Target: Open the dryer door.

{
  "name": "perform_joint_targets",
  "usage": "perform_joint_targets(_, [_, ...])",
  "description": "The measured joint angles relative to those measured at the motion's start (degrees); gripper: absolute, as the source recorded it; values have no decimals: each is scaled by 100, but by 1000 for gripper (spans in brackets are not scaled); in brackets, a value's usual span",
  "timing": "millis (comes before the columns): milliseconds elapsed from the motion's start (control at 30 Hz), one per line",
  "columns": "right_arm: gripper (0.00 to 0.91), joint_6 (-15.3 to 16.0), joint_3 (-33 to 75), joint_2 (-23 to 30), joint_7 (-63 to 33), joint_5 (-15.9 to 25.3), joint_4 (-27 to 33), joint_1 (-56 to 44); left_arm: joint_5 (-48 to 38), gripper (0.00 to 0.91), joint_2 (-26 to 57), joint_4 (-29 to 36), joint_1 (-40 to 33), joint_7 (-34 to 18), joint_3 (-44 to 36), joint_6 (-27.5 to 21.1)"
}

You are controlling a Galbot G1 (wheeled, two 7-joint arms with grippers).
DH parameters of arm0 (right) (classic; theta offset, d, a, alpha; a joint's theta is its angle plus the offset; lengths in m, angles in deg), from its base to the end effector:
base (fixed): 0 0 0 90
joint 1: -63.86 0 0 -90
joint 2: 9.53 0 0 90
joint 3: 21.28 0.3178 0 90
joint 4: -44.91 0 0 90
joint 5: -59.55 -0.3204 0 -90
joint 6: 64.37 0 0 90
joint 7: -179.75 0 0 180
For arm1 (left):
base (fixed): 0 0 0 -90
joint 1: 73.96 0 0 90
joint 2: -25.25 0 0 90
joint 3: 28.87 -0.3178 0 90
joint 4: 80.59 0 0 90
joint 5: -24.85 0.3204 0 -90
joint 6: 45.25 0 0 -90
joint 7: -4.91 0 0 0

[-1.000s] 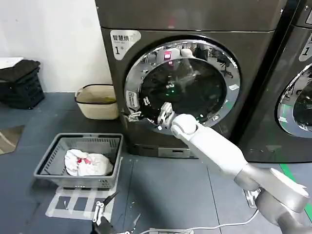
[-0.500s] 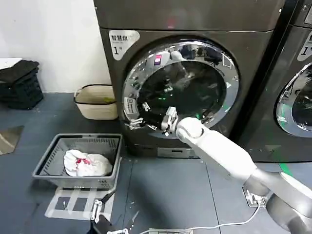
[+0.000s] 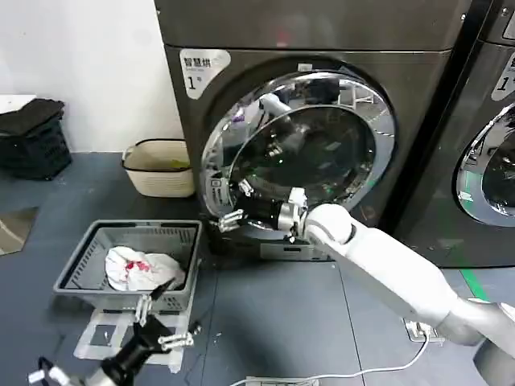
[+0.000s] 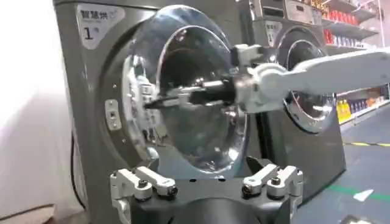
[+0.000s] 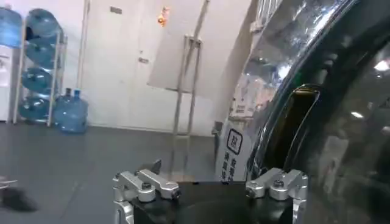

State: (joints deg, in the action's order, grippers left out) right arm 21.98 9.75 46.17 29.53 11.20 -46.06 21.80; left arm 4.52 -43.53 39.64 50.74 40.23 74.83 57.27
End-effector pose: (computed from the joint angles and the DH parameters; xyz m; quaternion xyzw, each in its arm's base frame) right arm 0.4171 0.0507 -0.1539 -0.6110 0.7858 -0.0601 0.0752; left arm 0.1516 0.1178 -0.2535 0.3027 0.9476 0.0680 0.0763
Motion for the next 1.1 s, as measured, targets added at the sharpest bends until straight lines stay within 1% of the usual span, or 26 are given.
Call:
perform_joint_targets(267, [907,-45,151,-368,394,-111,-375,-263,-782,907,659,-310,-667,-47,13,-413])
perform_joint_targets(567, [907,-108,297,-840,1028,-89,-709,-420,-1585,907,1493,-948,-1726,-195,-290,-711])
perform_joint_targets(800, [907,-184,454,-1156,1406,-107,-913,-568,-1641,907,2046,-1614,-2835,-316,-752,-772])
perform_joint_targets(967, [907,-235,623,-1395,1794,-135,-1054,-737,-1548,907,2335,-2107,-3640,-296,-1285,-791])
perform_joint_targets(1100, [907,-352,820,-1558,2053,-252,-1096,-891,-1460,907,2453,-2406,-4217,-228,-1800,-761])
